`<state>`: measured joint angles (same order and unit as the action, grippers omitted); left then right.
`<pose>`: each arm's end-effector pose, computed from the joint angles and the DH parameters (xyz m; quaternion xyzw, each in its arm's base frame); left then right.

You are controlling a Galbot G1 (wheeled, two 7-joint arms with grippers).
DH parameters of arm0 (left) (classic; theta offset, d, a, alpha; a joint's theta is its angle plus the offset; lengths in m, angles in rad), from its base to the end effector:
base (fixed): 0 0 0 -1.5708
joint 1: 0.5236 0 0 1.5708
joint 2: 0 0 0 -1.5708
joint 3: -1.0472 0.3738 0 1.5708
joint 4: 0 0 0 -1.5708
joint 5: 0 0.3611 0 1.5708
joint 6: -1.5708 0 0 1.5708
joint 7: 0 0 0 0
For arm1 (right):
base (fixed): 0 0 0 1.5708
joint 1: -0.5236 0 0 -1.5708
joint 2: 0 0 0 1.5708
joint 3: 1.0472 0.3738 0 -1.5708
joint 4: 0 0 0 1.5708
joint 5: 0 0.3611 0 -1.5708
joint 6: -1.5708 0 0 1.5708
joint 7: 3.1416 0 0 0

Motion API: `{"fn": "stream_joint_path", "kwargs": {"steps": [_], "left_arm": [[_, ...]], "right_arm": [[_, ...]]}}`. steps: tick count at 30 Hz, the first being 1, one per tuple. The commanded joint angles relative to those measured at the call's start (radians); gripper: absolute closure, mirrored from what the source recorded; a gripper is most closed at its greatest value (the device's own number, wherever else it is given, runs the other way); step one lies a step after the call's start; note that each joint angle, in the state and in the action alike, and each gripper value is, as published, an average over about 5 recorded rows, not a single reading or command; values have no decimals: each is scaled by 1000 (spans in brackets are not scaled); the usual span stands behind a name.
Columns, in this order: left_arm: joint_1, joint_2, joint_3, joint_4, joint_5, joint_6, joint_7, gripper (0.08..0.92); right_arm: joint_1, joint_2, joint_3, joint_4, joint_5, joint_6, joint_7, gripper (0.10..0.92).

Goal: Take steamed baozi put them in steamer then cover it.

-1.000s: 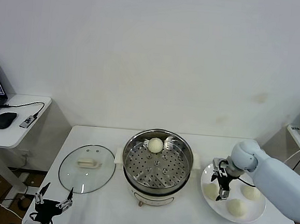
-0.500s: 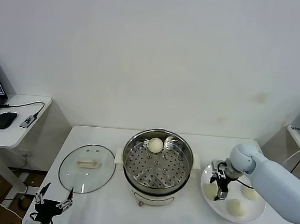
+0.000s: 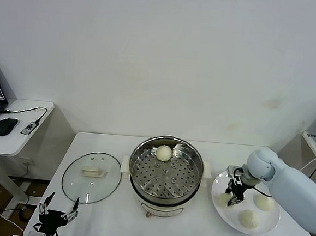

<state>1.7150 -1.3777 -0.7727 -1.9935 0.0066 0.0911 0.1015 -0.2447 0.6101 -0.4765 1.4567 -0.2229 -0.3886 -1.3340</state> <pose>0.1231 0.1230 -0.3593 0.0129 -0.9771 -0.1385 0.1608 0.4835 -0.1671 -0.1978 0.5121 -0.5409 0.4792 0.4643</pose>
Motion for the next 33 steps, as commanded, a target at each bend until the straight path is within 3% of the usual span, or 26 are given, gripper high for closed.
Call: {"fn": "stream_joint_path", "kwargs": {"steps": [1,7,14,26,33], "left_arm": [[-7,3,1,-12,0,0,0,177],[-17,9,-3,-24,2,4,0,177],[-21,13,-20,-36,24,24,-5,177],[-17,8,-30,-54,34,29,-17,177],[-18,5,-38,-72,29,41,-21,177]], "right_arm": [[220,-107,-81,91,127,-28,-20,566],[611,-93,-333,119,306,-67,-47,552],[909,117,-536,41,454,-119,-53,550],[871,475,-565,-93,510,-184,-30,533],[806,590,-608,-132,503,-208,-16,533]]}}
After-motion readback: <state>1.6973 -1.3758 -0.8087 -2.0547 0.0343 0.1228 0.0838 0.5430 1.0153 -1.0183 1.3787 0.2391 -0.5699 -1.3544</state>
